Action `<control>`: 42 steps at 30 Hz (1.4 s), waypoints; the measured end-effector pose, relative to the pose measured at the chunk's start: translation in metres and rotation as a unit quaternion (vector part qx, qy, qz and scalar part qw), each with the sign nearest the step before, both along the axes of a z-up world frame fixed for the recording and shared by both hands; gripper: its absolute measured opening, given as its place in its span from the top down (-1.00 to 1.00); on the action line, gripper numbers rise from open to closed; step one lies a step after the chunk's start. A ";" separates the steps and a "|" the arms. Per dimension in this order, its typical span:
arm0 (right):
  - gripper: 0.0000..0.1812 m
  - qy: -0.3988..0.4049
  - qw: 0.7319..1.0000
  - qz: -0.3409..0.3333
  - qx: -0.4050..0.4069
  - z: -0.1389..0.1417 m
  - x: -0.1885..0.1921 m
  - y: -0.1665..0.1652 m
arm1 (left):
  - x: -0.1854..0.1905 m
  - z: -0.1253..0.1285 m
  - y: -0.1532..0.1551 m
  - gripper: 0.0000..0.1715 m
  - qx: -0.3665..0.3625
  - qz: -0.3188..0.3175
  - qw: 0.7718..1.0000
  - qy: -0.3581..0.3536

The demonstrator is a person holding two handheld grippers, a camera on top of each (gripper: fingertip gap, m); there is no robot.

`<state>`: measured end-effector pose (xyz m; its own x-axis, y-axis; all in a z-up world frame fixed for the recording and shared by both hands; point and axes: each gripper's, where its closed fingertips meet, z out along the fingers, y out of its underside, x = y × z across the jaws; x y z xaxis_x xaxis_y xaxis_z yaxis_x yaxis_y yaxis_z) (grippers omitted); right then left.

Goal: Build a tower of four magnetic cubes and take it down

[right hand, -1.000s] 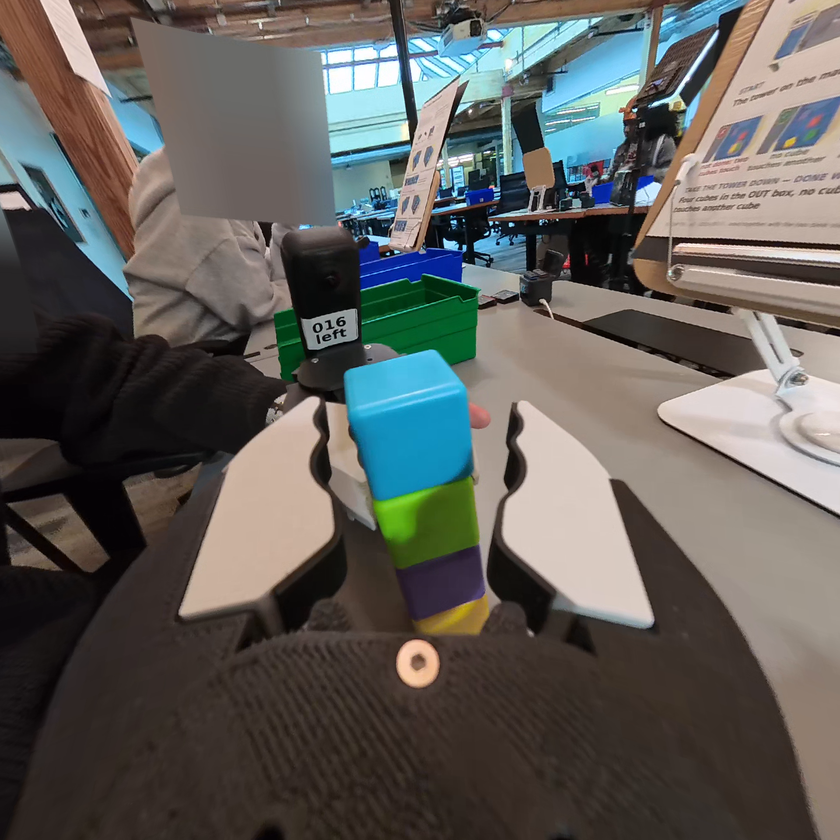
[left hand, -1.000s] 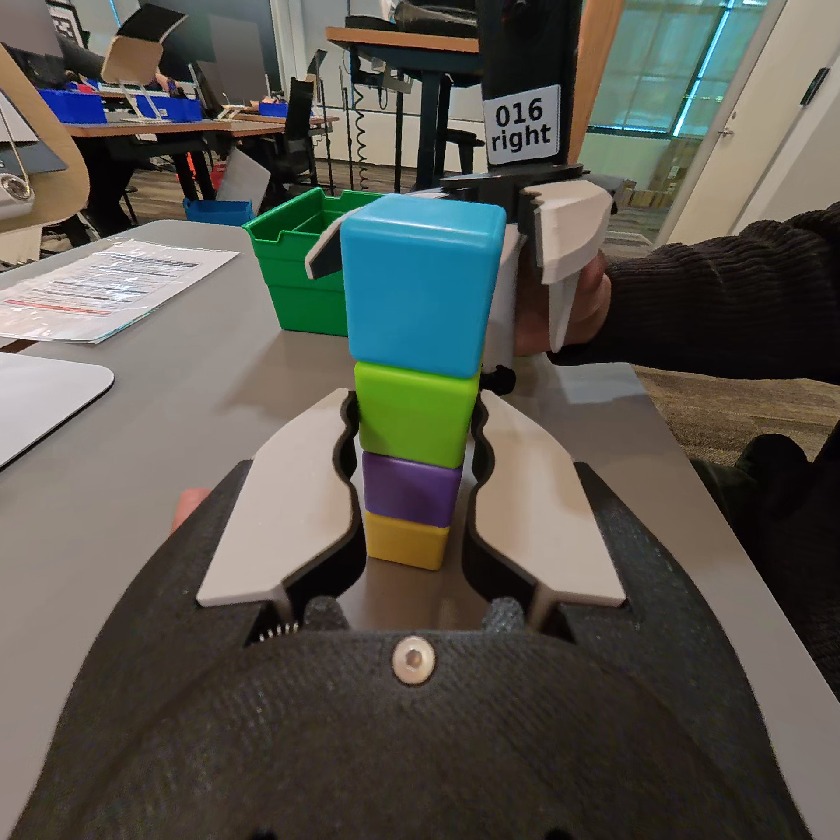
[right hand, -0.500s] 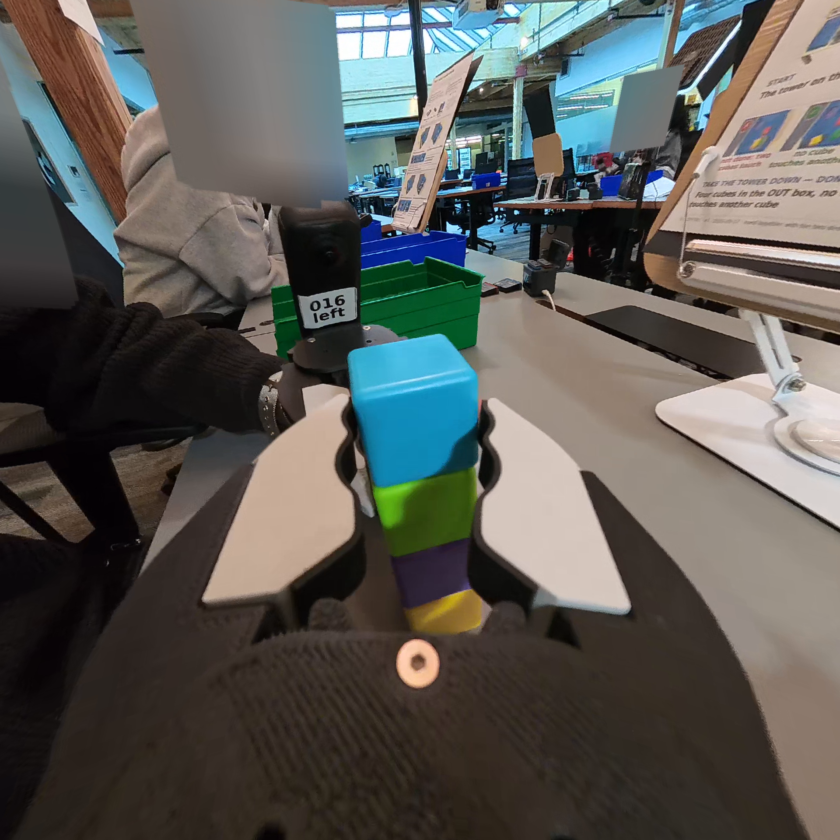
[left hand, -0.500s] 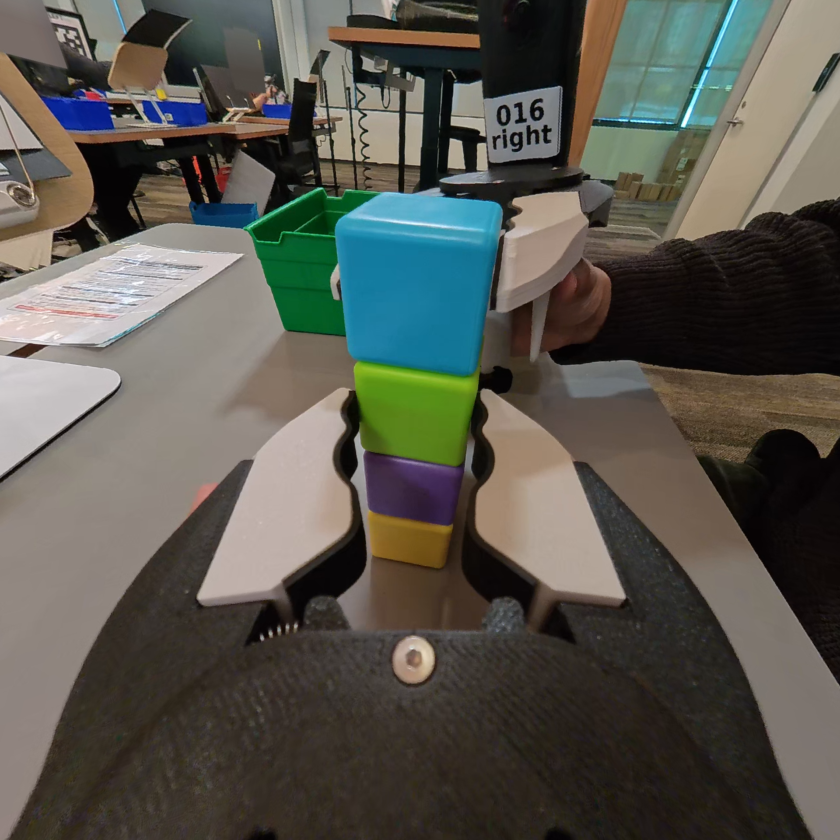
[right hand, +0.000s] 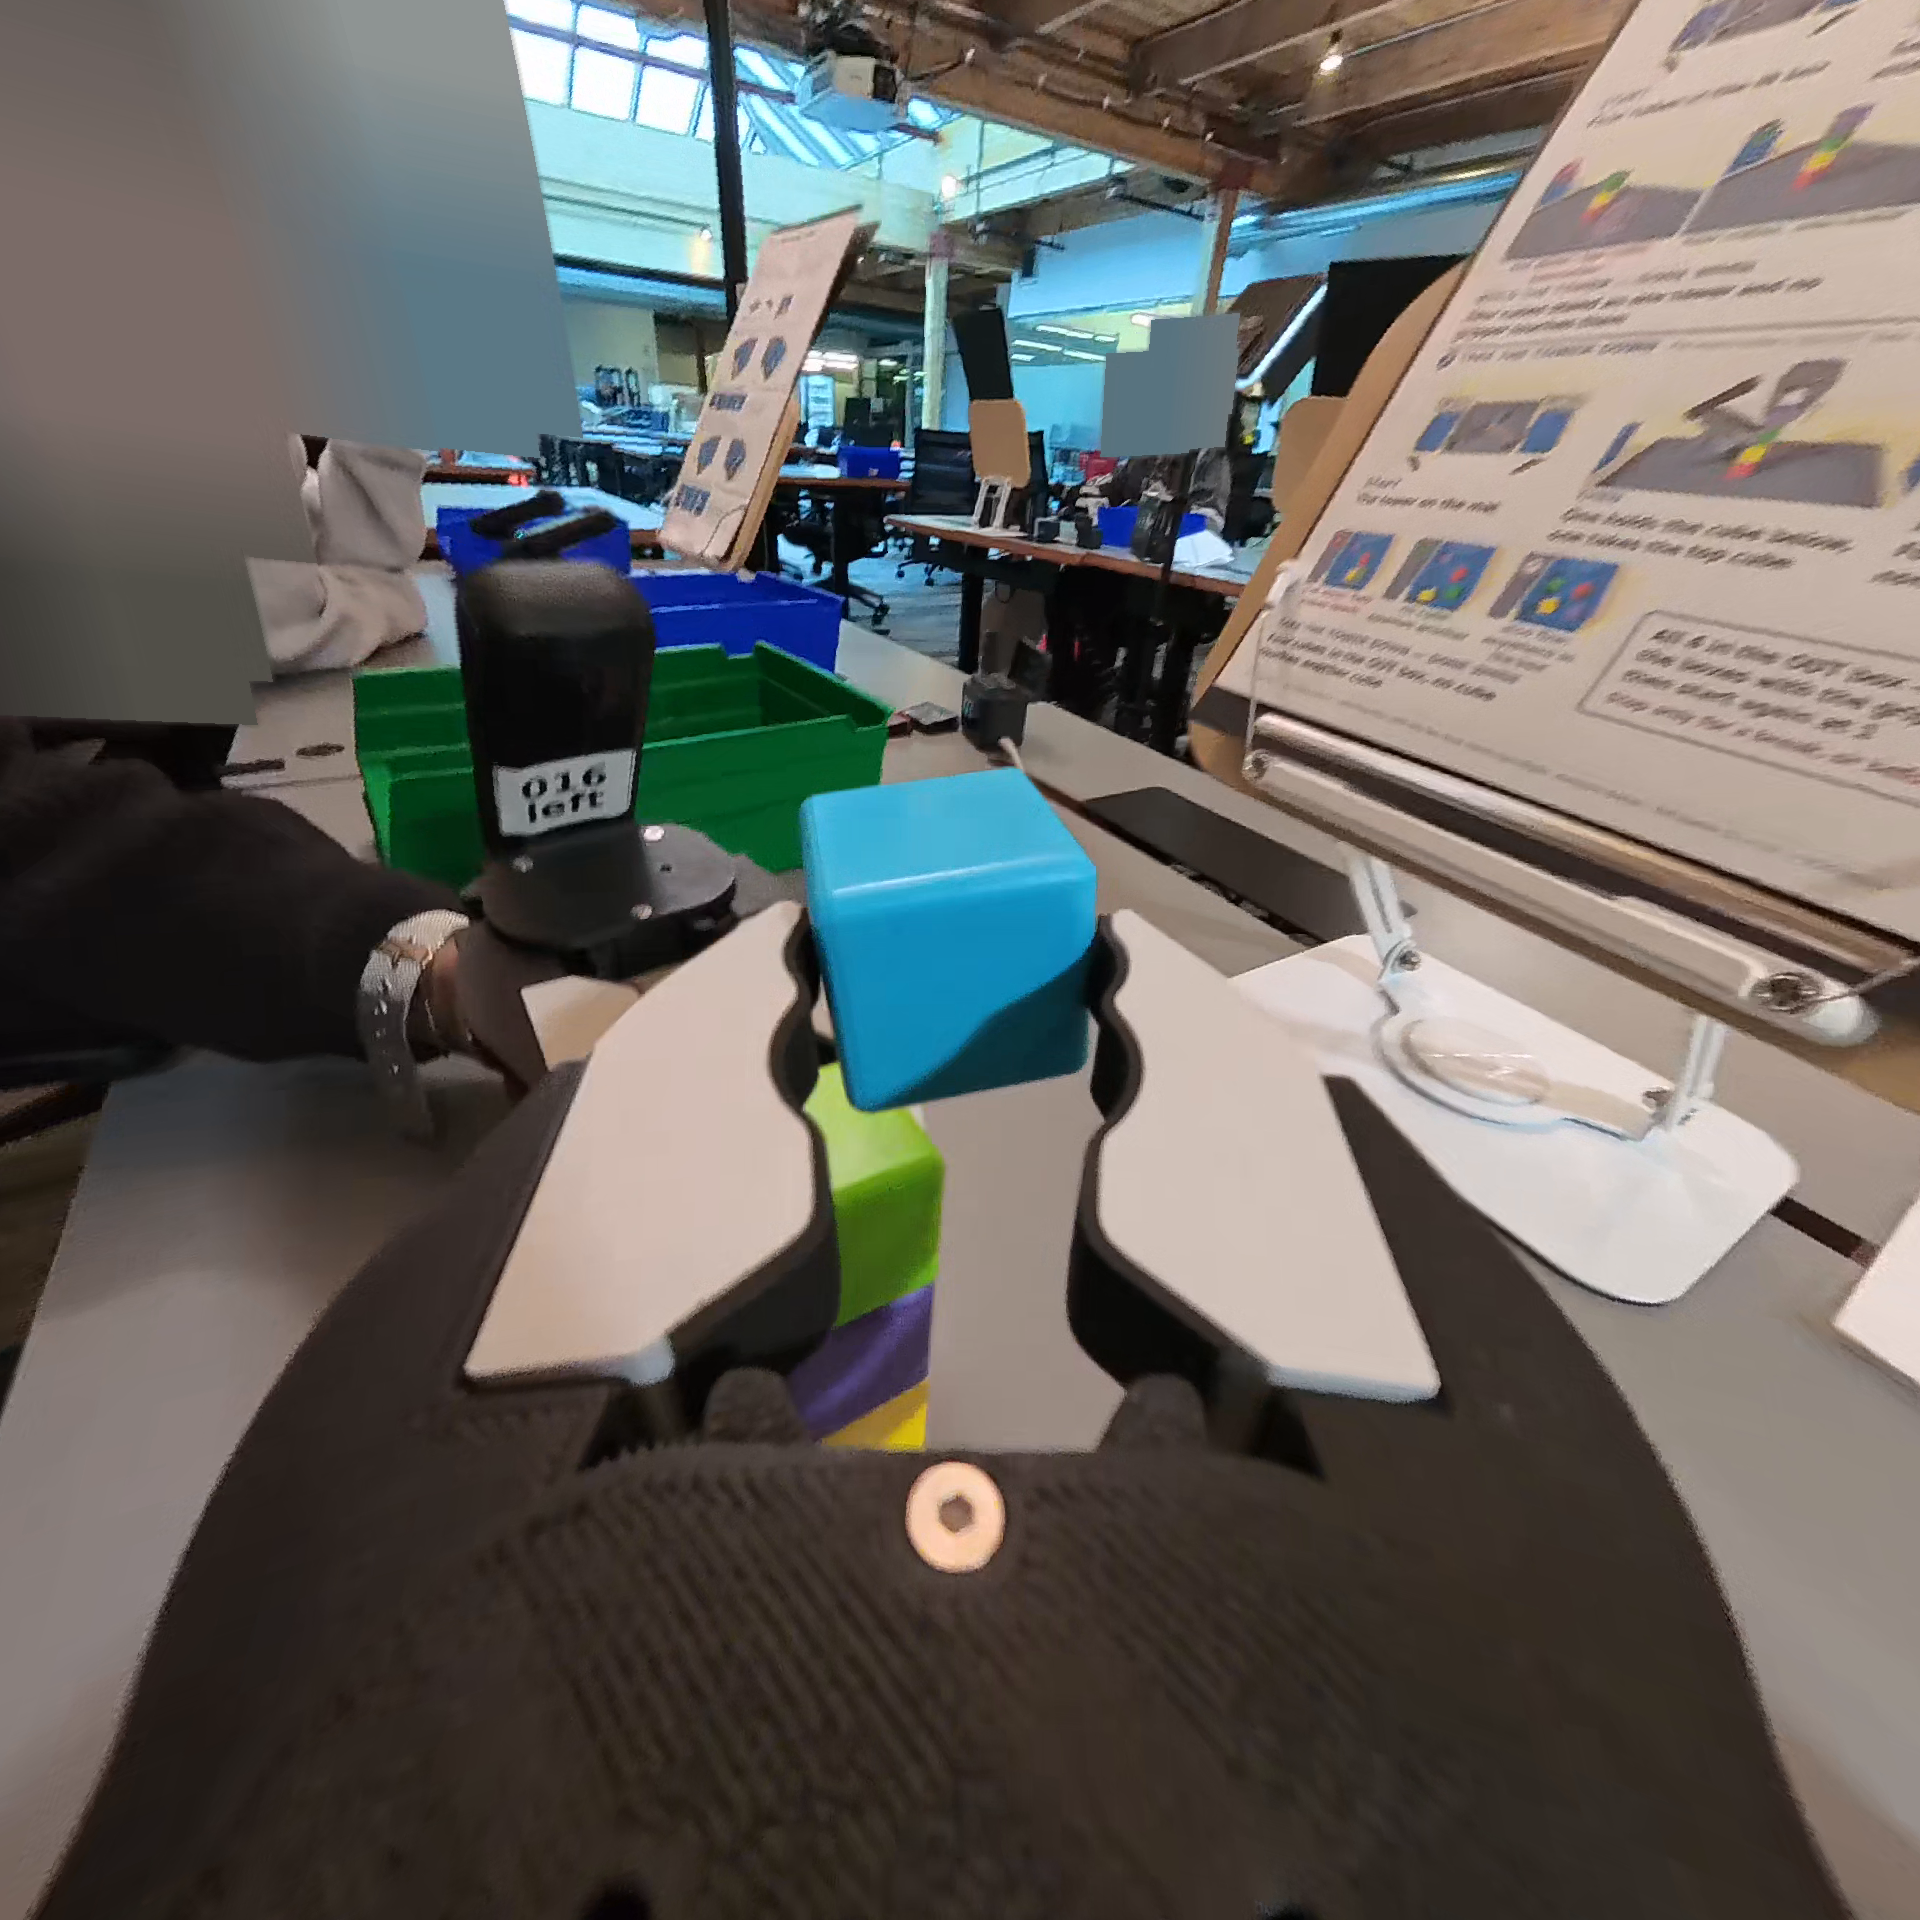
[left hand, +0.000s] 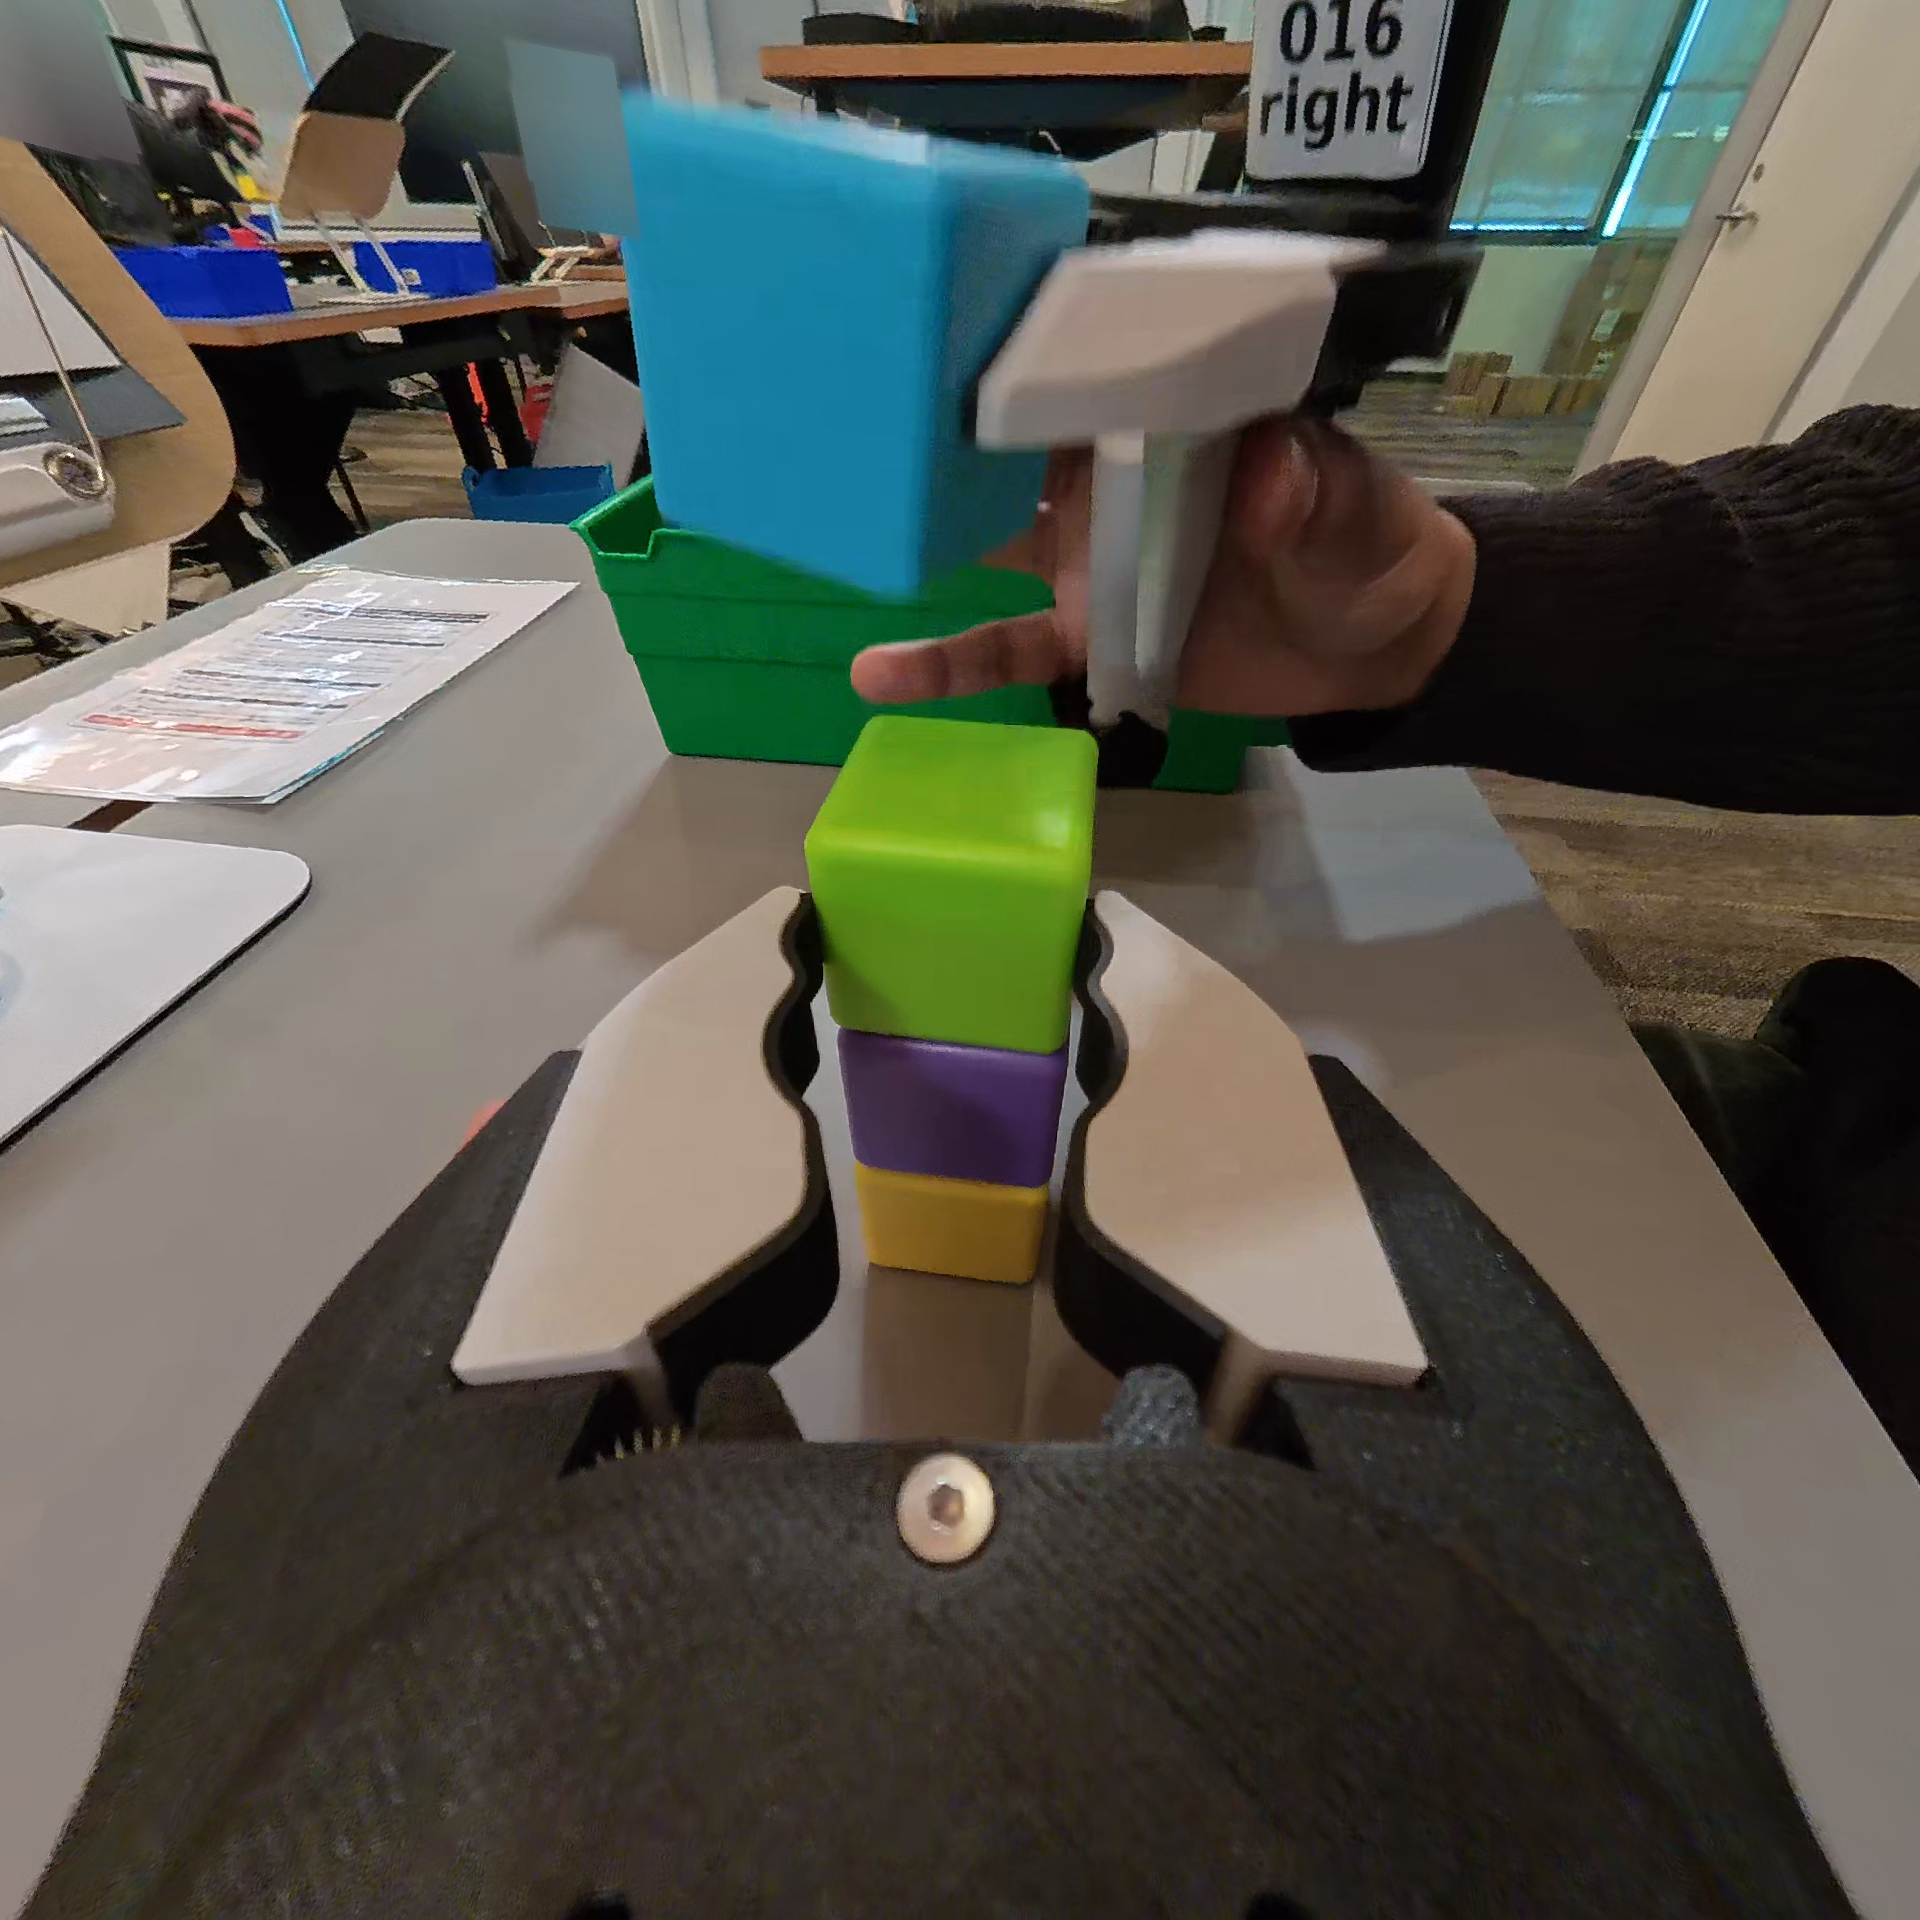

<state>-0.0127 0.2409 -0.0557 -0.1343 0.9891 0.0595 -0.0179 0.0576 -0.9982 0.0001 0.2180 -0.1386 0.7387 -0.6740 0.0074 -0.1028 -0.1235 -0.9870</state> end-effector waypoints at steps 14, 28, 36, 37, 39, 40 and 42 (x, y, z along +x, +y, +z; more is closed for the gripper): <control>0.43 -0.303 0.902 -0.297 0.080 -0.017 0.119 0.194 | 0.005 -0.018 0.000 0.28 -0.027 0.007 0.998 0.052; 0.42 -0.584 0.777 -0.227 0.054 -0.152 0.130 0.250 | 0.005 -0.026 0.001 0.24 -0.037 0.013 0.997 0.065; 0.25 -0.511 0.792 -0.327 0.074 -0.105 0.137 0.268 | 0.003 -0.026 0.002 0.23 -0.043 0.014 0.997 0.062; 0.26 -0.485 0.804 -0.336 0.072 -0.091 0.137 0.265 | 0.002 -0.026 0.002 0.23 -0.042 0.016 0.997 0.063; 0.26 -0.422 0.841 -0.332 0.069 -0.060 0.132 0.248 | 0.003 -0.027 0.002 0.23 -0.043 0.016 0.997 0.066; 0.29 -0.381 0.868 -0.313 0.065 -0.044 0.123 0.231 | 0.003 -0.028 0.002 0.22 -0.045 0.017 0.996 0.069; 0.29 -0.289 0.928 -0.231 0.051 -0.011 0.097 0.177 | 0.004 -0.030 0.003 0.21 -0.048 0.018 0.996 0.076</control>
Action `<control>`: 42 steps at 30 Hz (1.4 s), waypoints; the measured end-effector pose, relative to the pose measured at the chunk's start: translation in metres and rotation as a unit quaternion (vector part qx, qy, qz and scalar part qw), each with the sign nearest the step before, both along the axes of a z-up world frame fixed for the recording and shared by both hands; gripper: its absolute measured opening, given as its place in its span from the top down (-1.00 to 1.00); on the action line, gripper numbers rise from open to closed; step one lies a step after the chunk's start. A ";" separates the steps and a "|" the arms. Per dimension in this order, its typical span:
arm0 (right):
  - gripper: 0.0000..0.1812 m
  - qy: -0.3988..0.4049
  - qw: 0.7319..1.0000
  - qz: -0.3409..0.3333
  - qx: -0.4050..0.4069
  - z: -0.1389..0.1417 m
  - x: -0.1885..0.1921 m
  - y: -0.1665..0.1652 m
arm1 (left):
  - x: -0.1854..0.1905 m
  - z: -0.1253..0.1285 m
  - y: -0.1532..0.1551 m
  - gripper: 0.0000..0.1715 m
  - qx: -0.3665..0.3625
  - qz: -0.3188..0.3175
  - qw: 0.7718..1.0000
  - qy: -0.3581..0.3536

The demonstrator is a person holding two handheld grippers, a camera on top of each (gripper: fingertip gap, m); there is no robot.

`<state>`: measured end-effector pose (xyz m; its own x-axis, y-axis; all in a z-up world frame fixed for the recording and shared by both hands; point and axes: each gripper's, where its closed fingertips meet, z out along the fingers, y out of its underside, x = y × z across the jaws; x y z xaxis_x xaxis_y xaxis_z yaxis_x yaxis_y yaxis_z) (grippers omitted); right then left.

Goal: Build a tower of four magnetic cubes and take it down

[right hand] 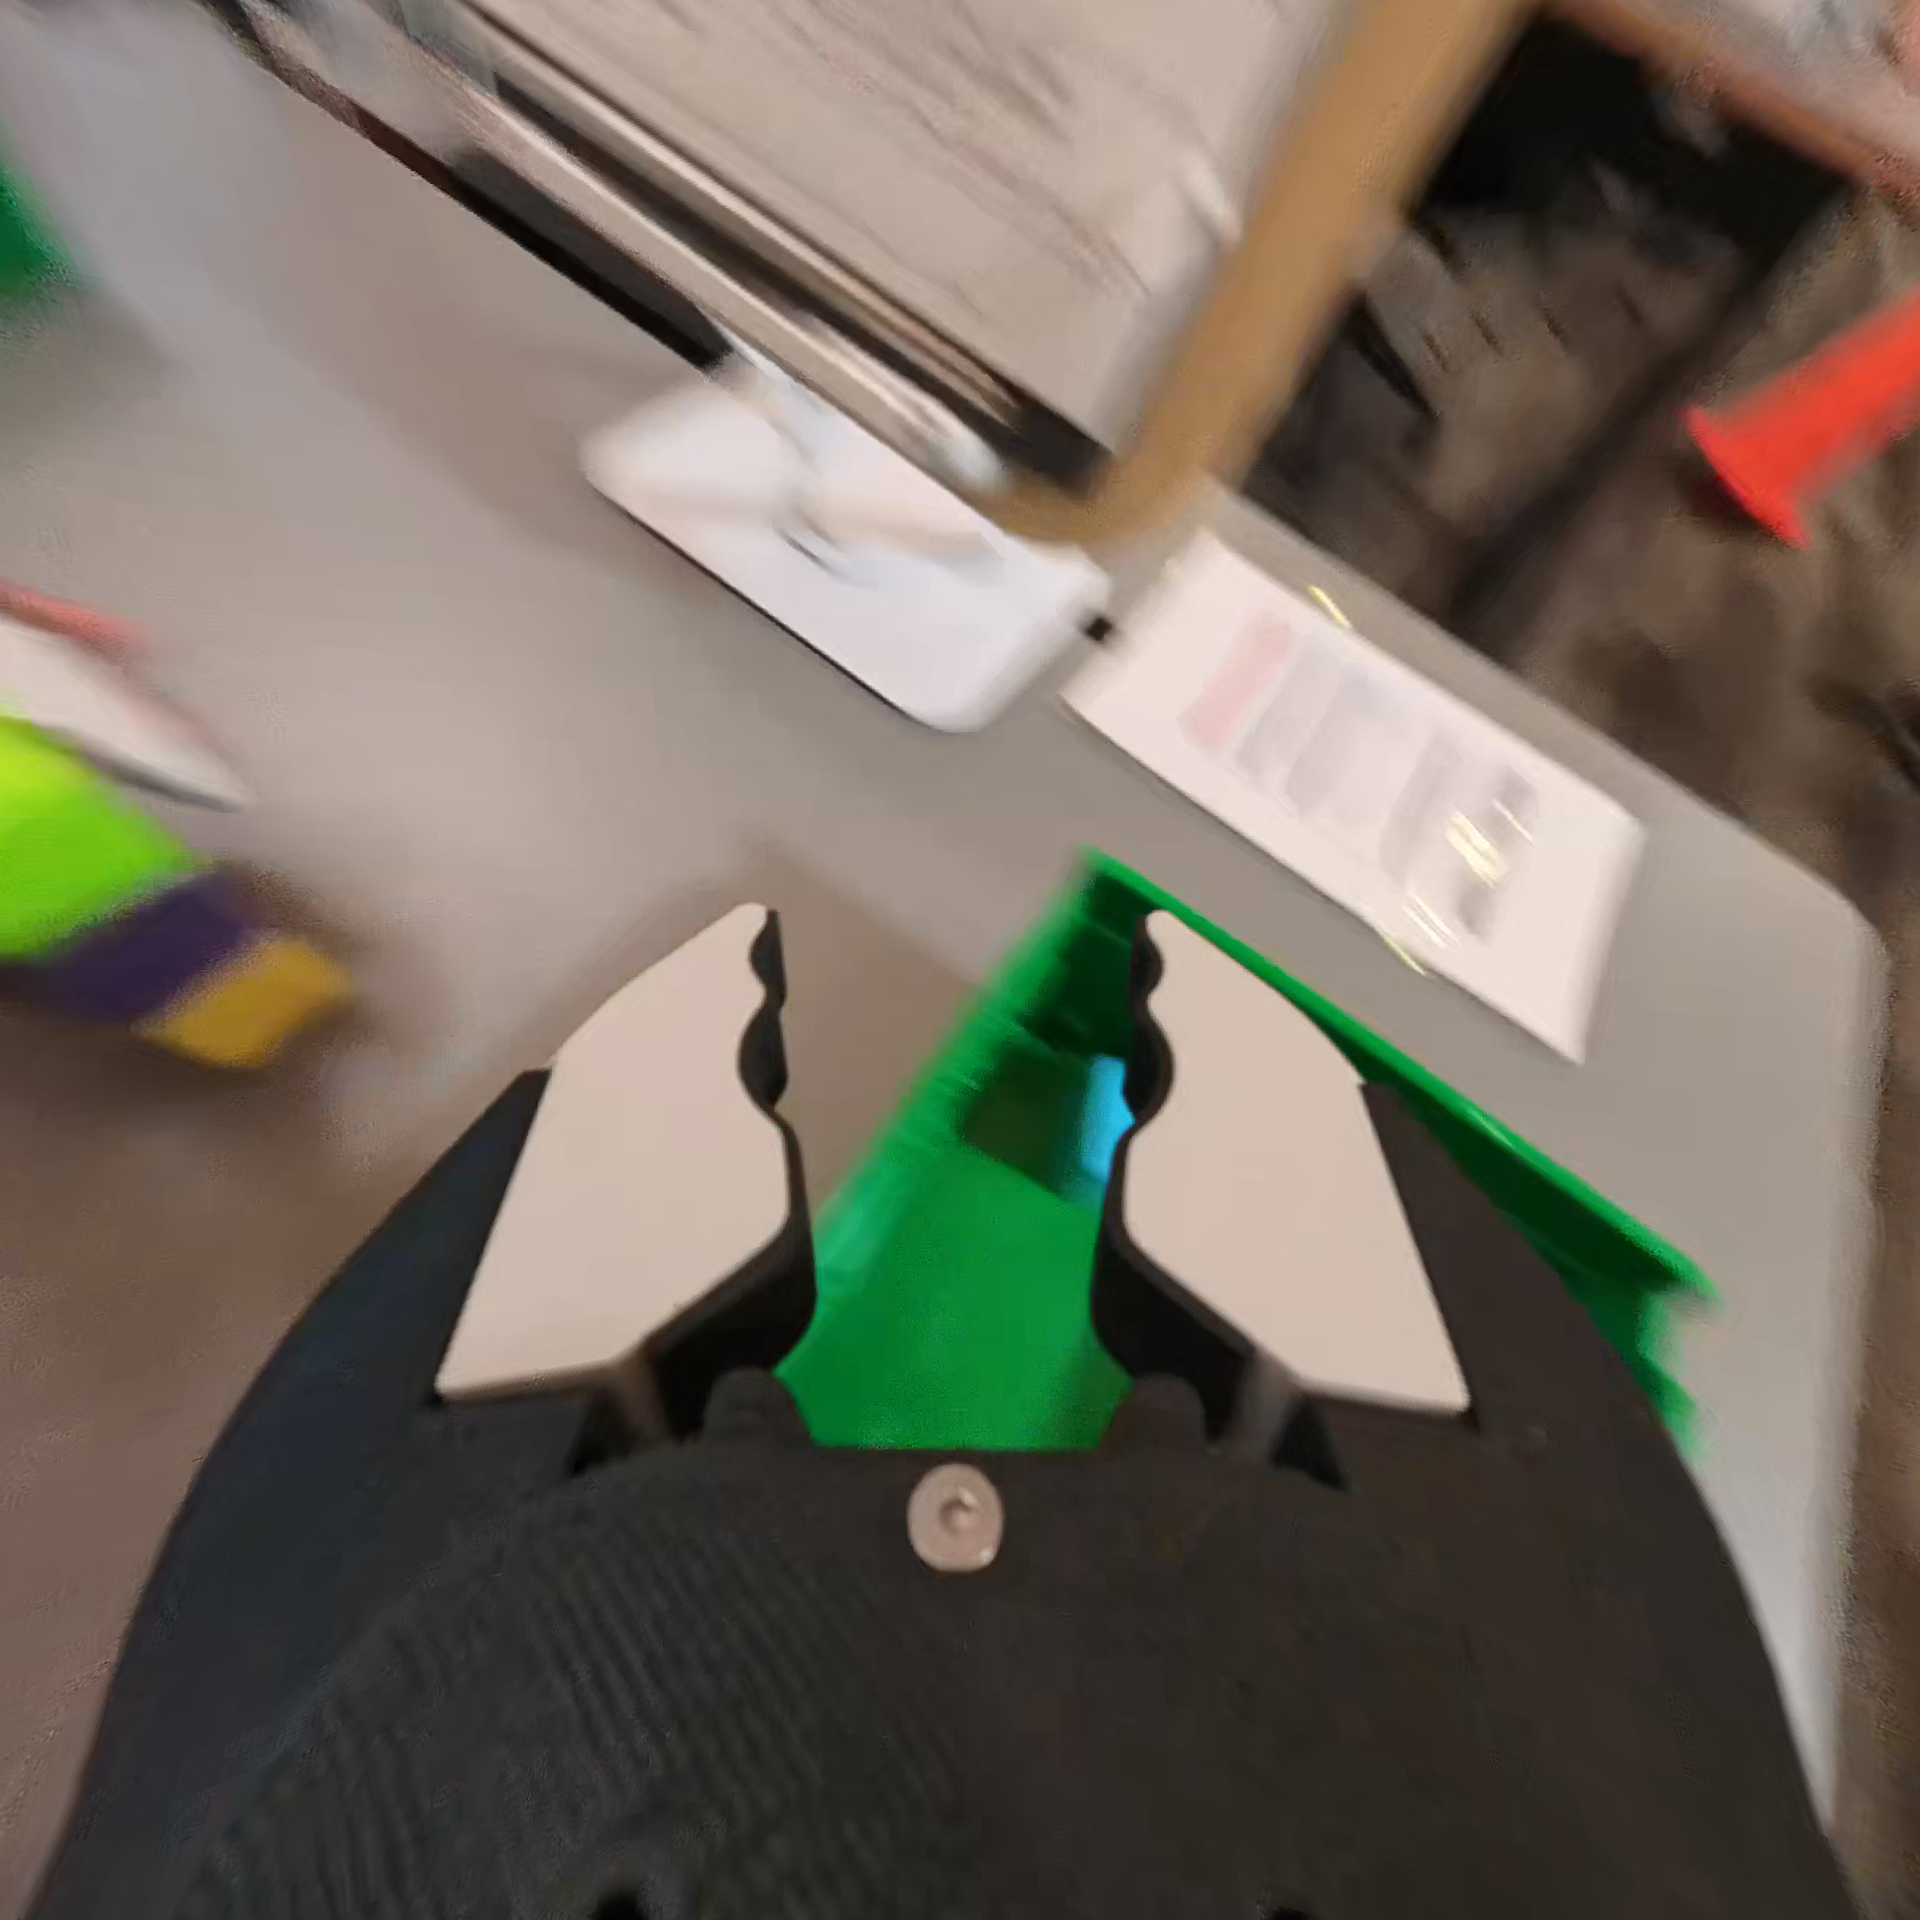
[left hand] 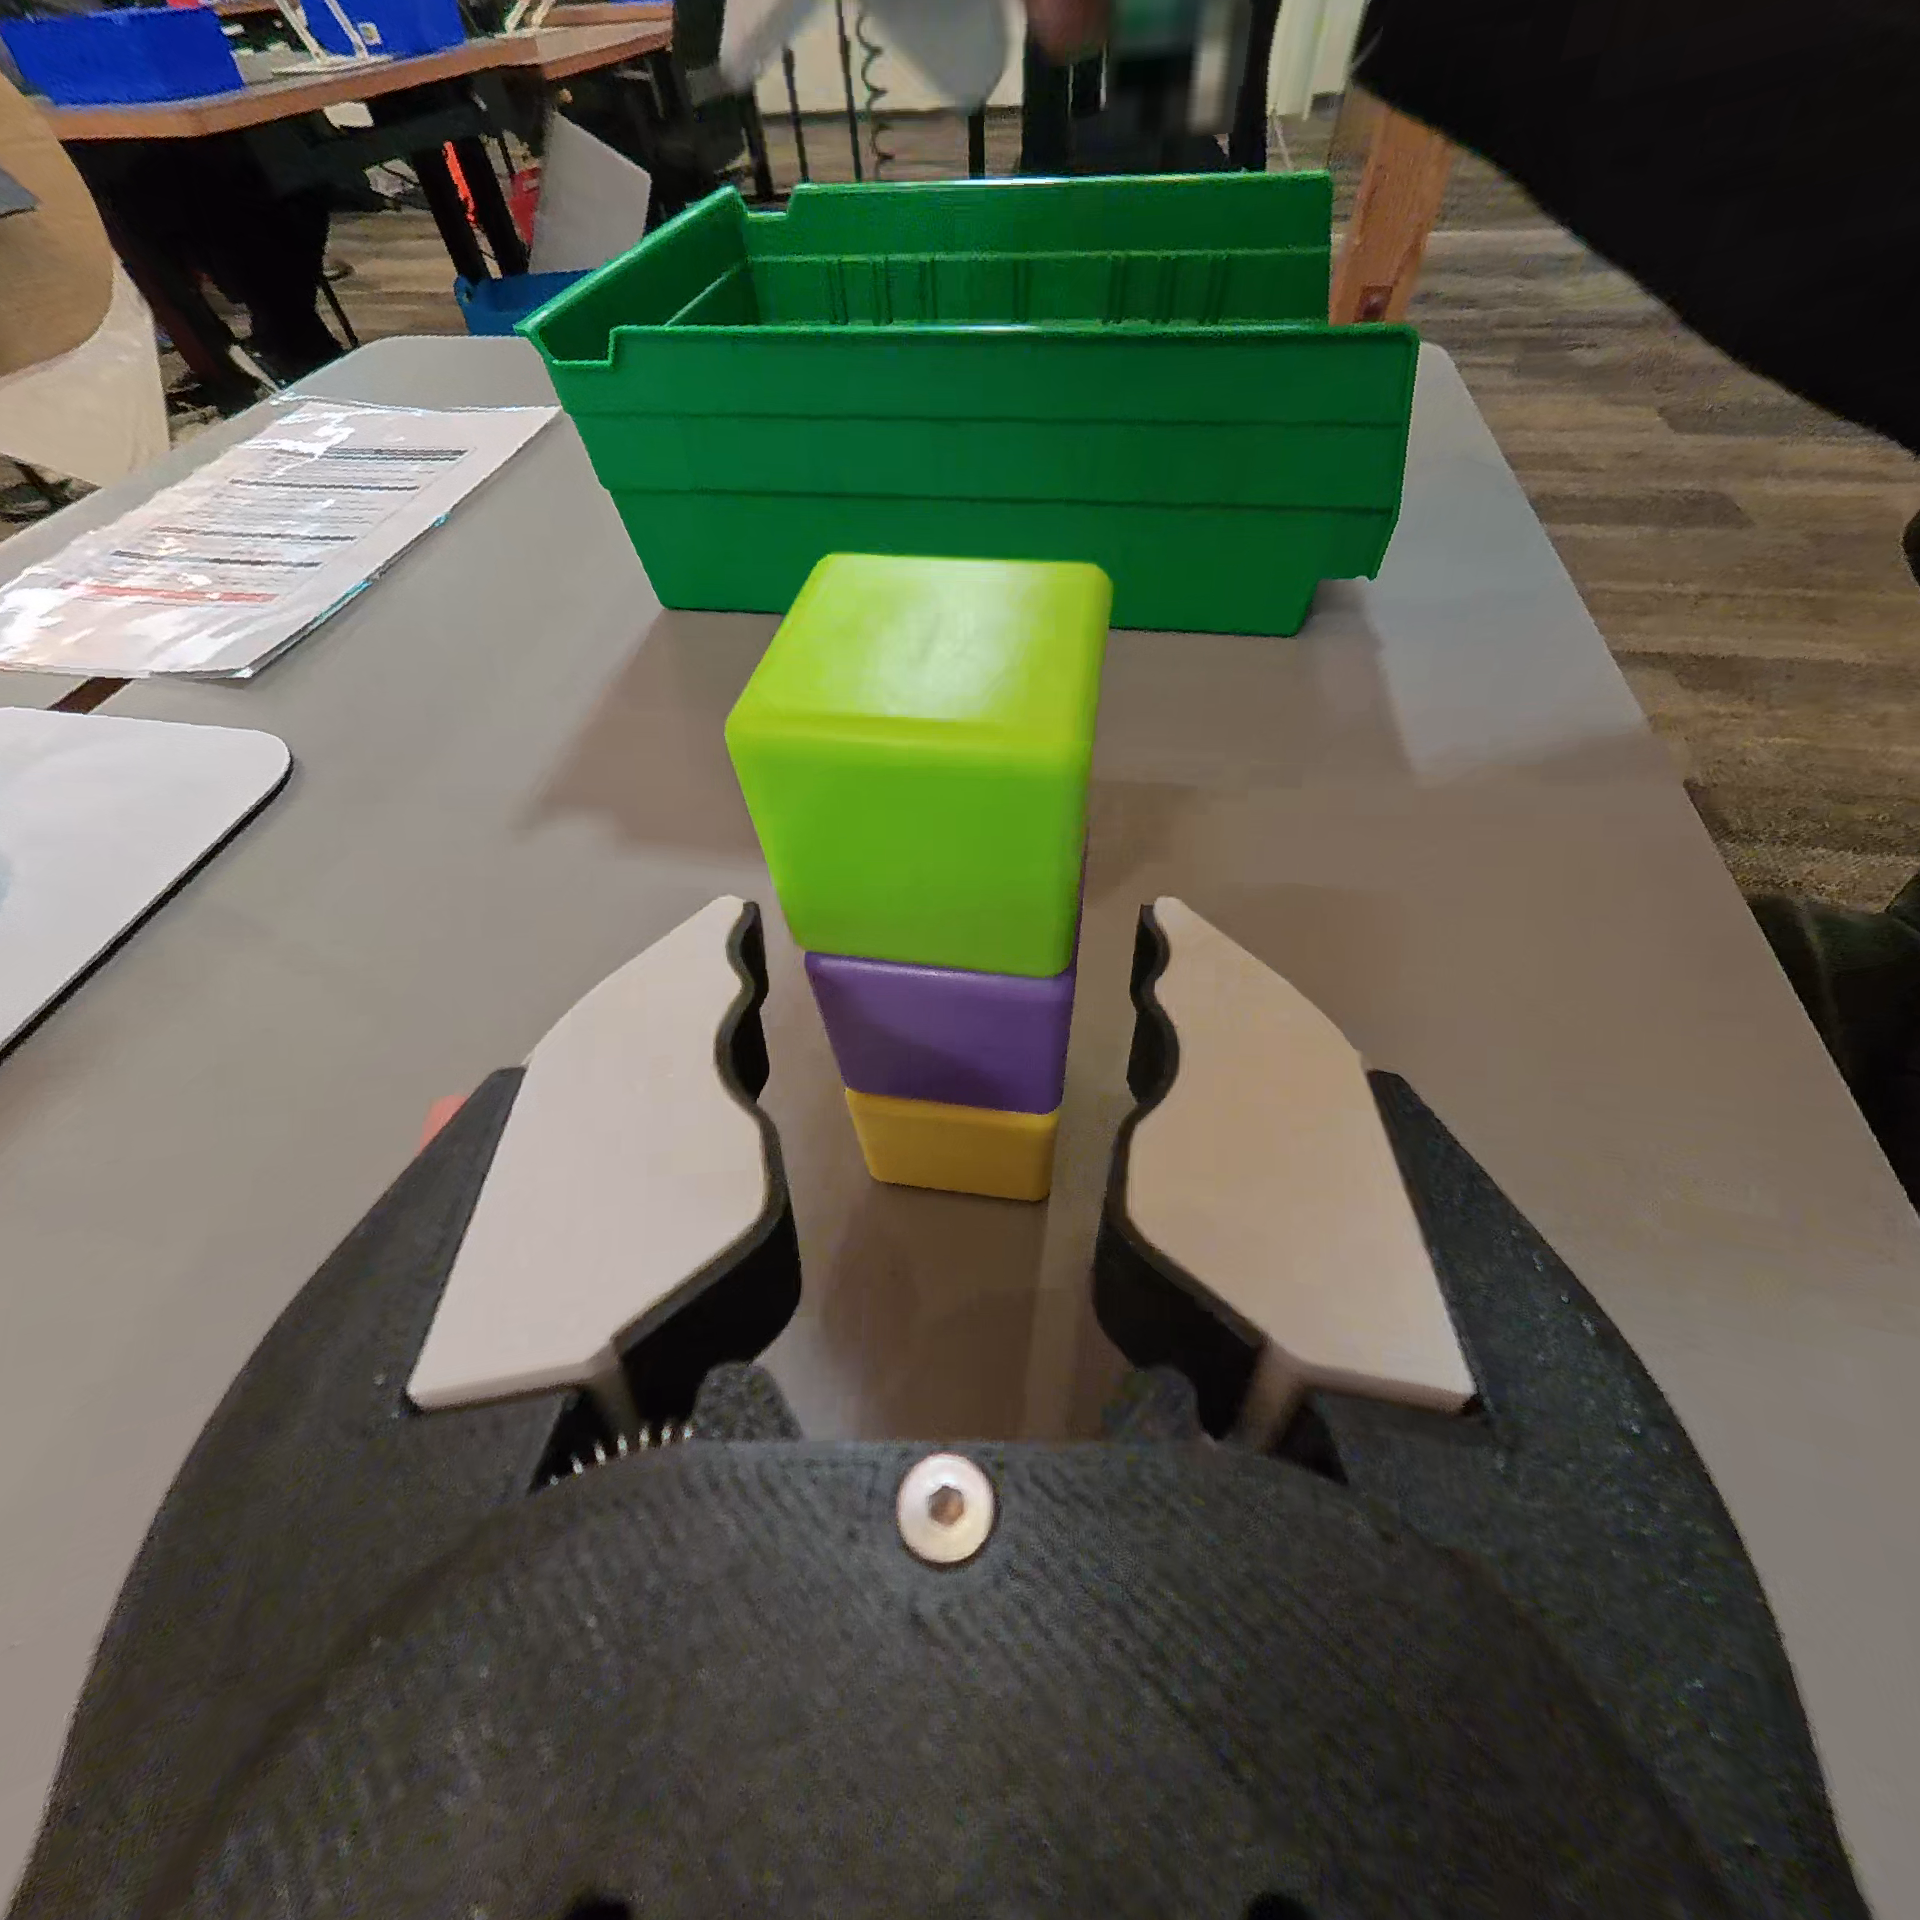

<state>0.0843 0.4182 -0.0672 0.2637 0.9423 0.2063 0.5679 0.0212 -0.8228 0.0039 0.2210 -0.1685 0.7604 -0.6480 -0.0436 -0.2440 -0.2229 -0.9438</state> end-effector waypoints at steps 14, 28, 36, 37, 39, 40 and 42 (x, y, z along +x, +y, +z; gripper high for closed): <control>-0.07 0.118 0.947 0.270 -0.127 -0.037 -0.092 -0.201 | -0.003 -0.017 0.002 0.33 -0.047 0.009 0.998 0.040; 0.35 0.126 0.950 0.265 -0.108 -0.064 -0.108 -0.208 | 0.002 -0.018 -0.002 0.42 -0.059 -0.023 0.998 0.029; 0.38 0.120 0.964 0.234 -0.030 -0.061 -0.111 -0.199 | -0.002 -0.018 0.000 0.42 -0.059 -0.012 0.998 0.029; 0.39 0.113 0.967 0.227 -0.015 -0.060 -0.111 -0.196 | -0.002 -0.018 0.000 0.42 -0.059 -0.011 0.998 0.028; 0.43 0.110 0.973 0.203 0.014 -0.053 -0.109 -0.188 | -0.002 -0.019 0.000 0.43 -0.060 -0.011 0.998 0.029; 0.43 0.113 0.975 0.192 0.024 -0.045 -0.107 -0.183 | -0.001 -0.019 0.000 0.42 -0.058 -0.013 0.998 0.034; 0.43 0.126 0.976 0.175 0.027 -0.024 -0.101 -0.176 | -0.001 -0.019 -0.001 0.42 -0.052 -0.011 0.998 0.042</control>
